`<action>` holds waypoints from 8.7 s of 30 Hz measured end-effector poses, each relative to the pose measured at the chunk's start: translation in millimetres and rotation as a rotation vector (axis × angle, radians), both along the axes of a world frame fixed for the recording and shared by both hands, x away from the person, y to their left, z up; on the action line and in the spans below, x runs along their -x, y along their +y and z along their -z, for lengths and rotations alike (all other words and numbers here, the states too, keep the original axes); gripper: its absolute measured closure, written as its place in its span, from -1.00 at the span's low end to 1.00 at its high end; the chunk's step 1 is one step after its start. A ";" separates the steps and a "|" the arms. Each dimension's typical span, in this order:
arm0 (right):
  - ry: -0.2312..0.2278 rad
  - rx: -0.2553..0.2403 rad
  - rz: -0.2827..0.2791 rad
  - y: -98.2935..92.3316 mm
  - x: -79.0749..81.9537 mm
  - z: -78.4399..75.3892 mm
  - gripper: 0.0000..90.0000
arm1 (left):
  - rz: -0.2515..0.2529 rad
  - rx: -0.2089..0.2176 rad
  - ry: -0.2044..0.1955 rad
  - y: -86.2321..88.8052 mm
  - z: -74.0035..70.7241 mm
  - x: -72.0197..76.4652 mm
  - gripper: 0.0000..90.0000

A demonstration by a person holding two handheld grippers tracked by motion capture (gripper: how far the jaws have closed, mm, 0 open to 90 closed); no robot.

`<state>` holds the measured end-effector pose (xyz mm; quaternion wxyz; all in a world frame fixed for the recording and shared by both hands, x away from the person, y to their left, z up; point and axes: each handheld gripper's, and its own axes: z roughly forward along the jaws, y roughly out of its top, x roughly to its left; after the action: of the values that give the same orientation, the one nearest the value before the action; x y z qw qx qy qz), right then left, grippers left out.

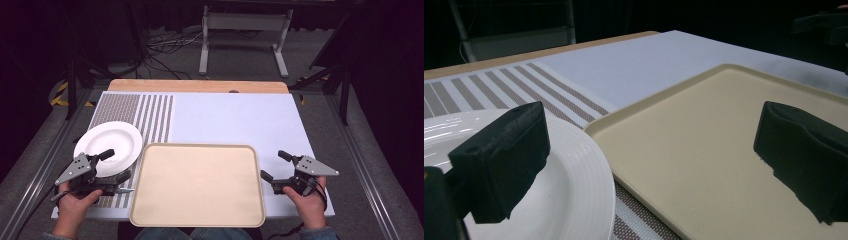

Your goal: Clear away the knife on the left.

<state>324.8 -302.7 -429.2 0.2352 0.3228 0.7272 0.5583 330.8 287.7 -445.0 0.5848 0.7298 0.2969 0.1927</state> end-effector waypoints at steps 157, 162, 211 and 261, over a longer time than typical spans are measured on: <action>0.026 0.004 -0.064 5.2 -3.2 5.0 -0.93 | 0.551 -1.375 0.324 16.0 -18.3 -21.5 0.72; 0.025 0.001 -0.063 4.4 -2.8 4.6 -0.93 | 0.573 -1.367 0.318 16.5 -18.3 -23.8 0.72; 0.017 0.000 -0.056 3.3 -2.5 3.4 -0.93 | 0.471 -0.982 0.370 12.7 -88.8 -12.1 0.73; 0.014 -0.002 -0.063 1.3 -1.9 2.9 -0.93 | 0.425 -0.752 0.581 -66.6 -79.0 -20.0 0.73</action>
<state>326.7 -301.4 -432.1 0.2118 0.3038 0.7380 0.5641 350.8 221.1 -366.0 0.2021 0.9570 0.2024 -0.0476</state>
